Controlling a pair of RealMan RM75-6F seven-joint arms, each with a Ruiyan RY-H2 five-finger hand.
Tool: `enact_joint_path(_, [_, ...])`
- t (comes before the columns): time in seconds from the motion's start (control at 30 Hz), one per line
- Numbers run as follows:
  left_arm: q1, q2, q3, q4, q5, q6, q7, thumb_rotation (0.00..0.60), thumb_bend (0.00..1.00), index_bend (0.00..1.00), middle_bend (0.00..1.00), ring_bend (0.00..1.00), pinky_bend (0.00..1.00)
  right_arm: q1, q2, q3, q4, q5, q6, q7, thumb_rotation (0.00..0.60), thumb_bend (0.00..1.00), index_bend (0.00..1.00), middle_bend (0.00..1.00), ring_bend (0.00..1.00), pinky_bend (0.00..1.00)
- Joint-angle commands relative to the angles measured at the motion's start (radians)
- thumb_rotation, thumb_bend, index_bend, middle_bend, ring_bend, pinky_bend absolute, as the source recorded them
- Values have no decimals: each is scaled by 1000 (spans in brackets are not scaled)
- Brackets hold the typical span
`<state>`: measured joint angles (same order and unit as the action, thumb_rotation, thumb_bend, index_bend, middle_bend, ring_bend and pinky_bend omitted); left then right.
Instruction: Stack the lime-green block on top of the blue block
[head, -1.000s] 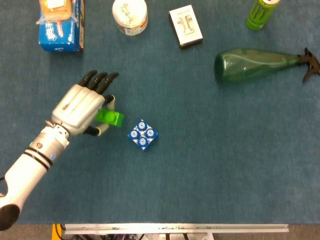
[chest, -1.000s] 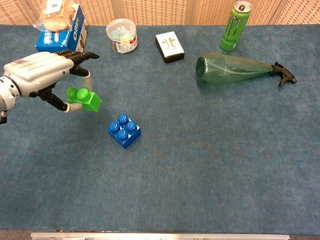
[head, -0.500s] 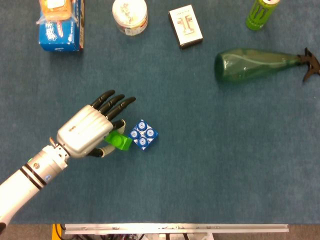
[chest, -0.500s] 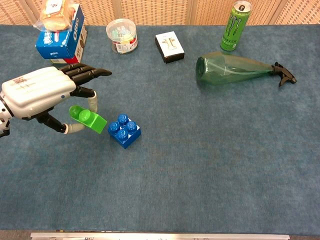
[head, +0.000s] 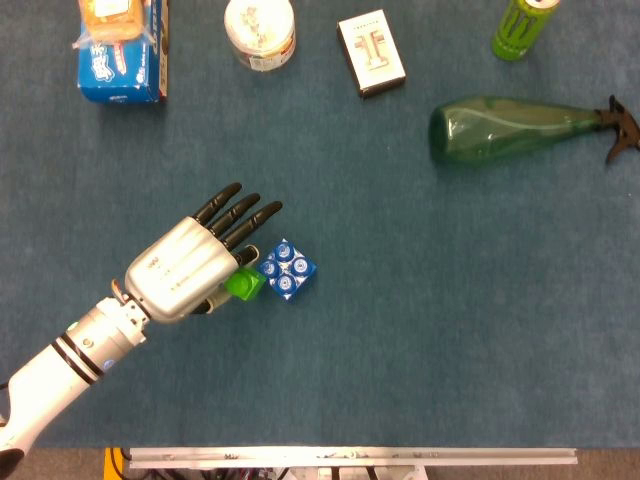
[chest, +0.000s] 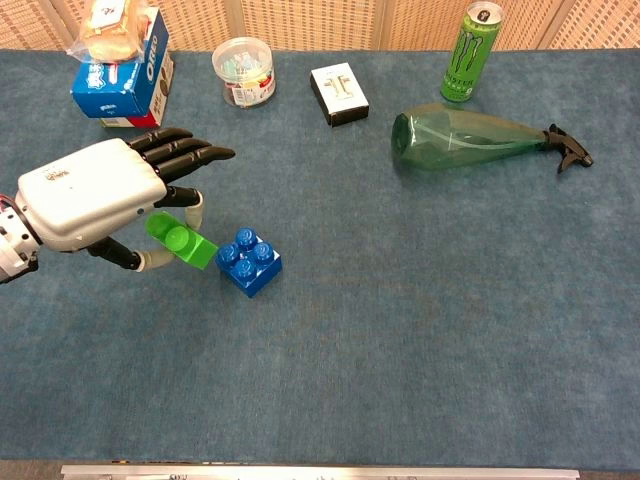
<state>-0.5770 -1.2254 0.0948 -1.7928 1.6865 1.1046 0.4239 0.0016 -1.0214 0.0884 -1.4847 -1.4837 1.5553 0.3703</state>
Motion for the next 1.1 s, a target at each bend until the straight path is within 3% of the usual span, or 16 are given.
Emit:
enact_joint_path(0.03, [8, -21, -14, -13, -23, -21, 96, 600, 291, 519, 0, 0, 15, -3, 2, 2, 2, 4, 3, 8, 600, 525, 489, 372, 314, 487])
enact_joint_path(0.63, [-22, -59, -57, -87, -143, -131, 278, 600, 291, 520, 0, 0, 15, -18, 12, 19, 15, 36, 2, 49, 600, 525, 489, 372, 314, 487])
enact_joint_path(1.1, [-78, -51, -94, -163, -376, -206, 405, 600, 292, 523, 0, 0, 15, -19, 17, 19, 16, 30, -3, 61, 600, 525, 489, 372, 314, 487])
